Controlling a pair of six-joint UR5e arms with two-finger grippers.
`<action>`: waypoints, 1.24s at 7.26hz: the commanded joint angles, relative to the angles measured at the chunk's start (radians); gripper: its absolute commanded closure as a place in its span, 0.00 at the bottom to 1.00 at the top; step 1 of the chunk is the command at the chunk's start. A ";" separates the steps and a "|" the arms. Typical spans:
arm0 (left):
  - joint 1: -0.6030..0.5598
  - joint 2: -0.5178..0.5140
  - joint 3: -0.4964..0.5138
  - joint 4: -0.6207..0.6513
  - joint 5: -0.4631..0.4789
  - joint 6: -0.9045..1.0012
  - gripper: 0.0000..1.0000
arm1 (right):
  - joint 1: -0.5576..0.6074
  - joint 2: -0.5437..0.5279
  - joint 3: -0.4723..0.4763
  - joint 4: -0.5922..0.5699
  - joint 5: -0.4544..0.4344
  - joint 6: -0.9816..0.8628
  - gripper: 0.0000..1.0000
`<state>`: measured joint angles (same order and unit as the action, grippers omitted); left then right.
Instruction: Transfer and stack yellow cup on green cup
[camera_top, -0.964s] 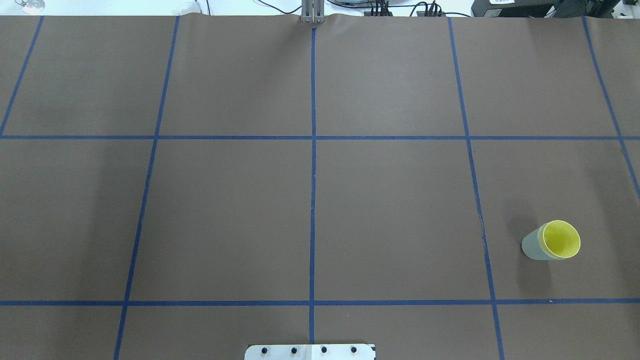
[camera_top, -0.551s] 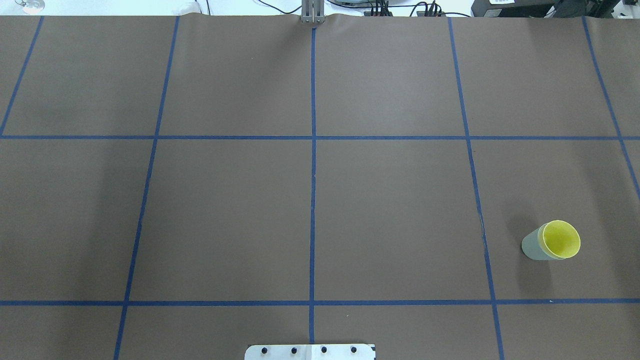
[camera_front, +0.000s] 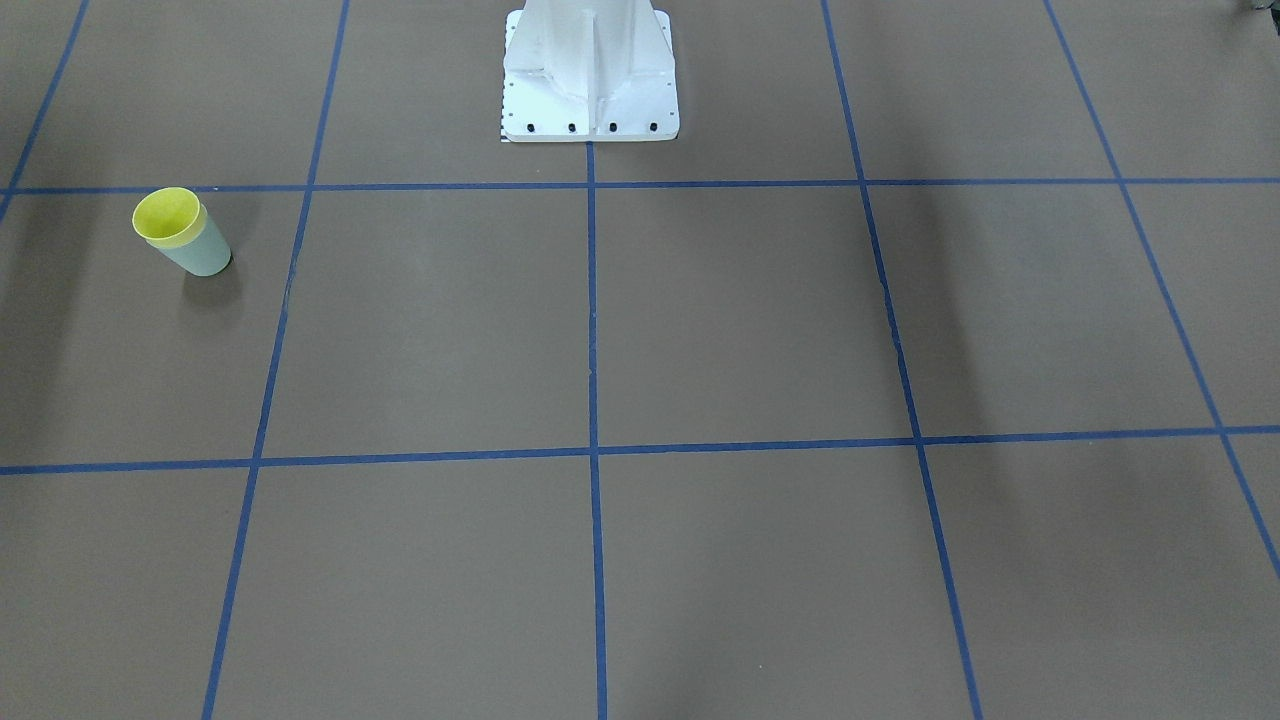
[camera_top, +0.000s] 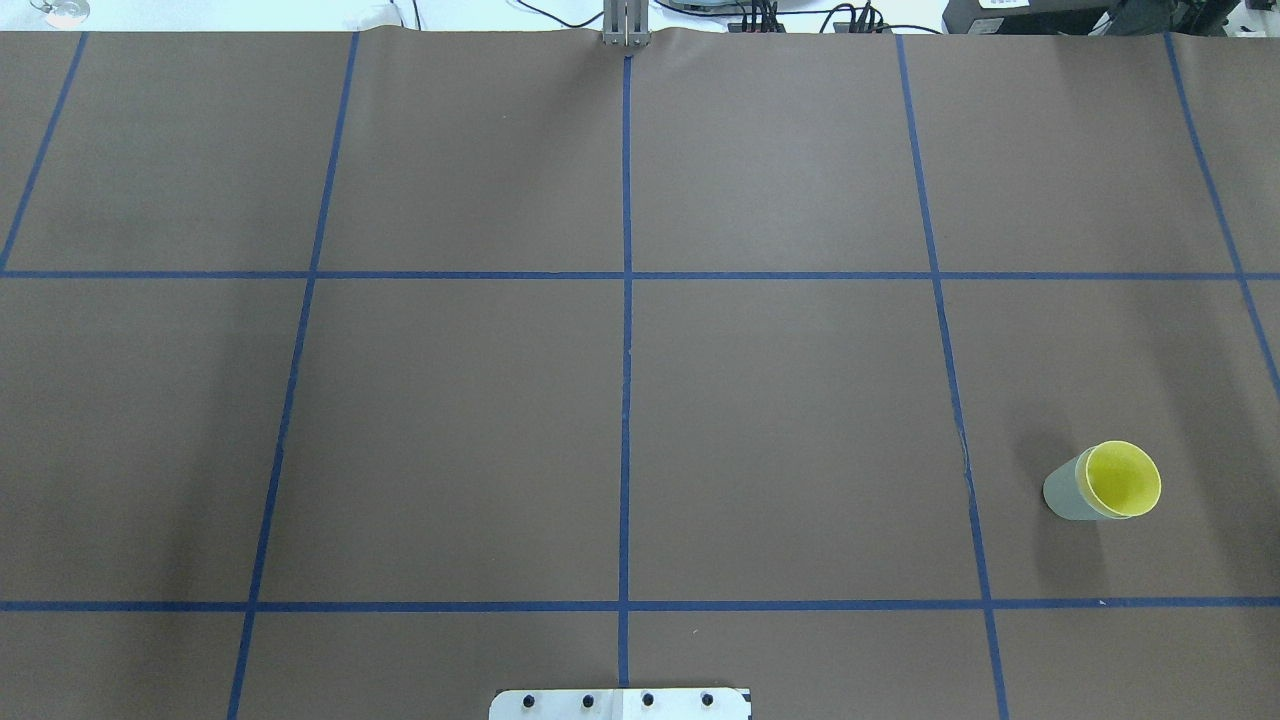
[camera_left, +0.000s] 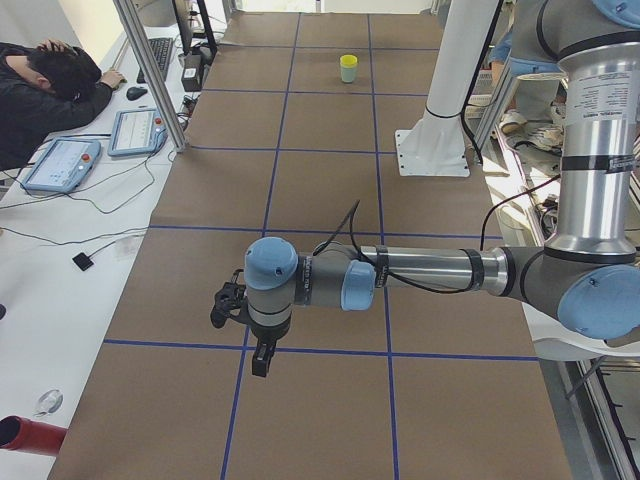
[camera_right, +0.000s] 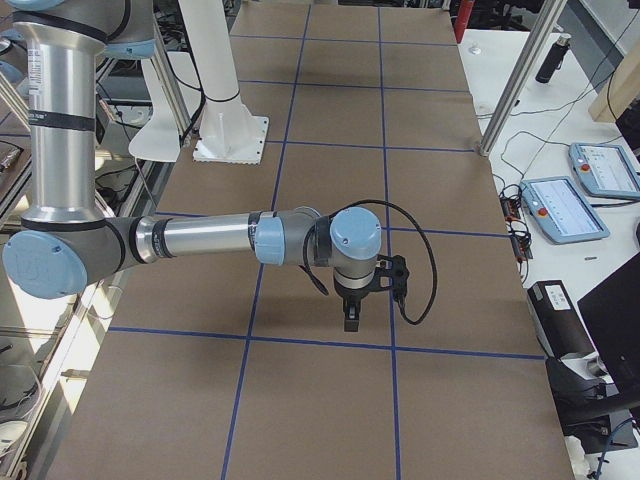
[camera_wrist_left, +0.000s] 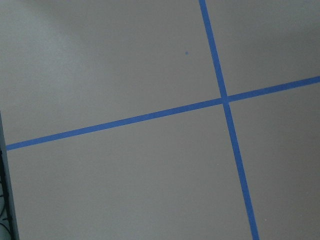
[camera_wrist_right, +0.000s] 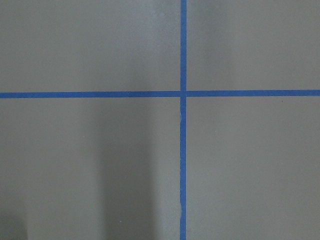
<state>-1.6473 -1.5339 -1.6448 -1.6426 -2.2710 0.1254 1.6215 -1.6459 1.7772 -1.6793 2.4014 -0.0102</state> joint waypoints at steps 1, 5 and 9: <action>0.006 0.000 -0.016 -0.003 -0.002 -0.065 0.00 | 0.000 -0.005 -0.018 0.003 -0.001 -0.001 0.00; 0.007 0.001 -0.013 -0.005 0.001 -0.067 0.00 | -0.002 0.003 -0.056 0.004 0.002 0.012 0.00; 0.007 0.001 -0.010 -0.005 0.004 -0.069 0.00 | -0.002 0.006 -0.059 0.006 0.002 0.012 0.00</action>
<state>-1.6398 -1.5325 -1.6569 -1.6475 -2.2696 0.0568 1.6199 -1.6420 1.7187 -1.6737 2.4033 0.0015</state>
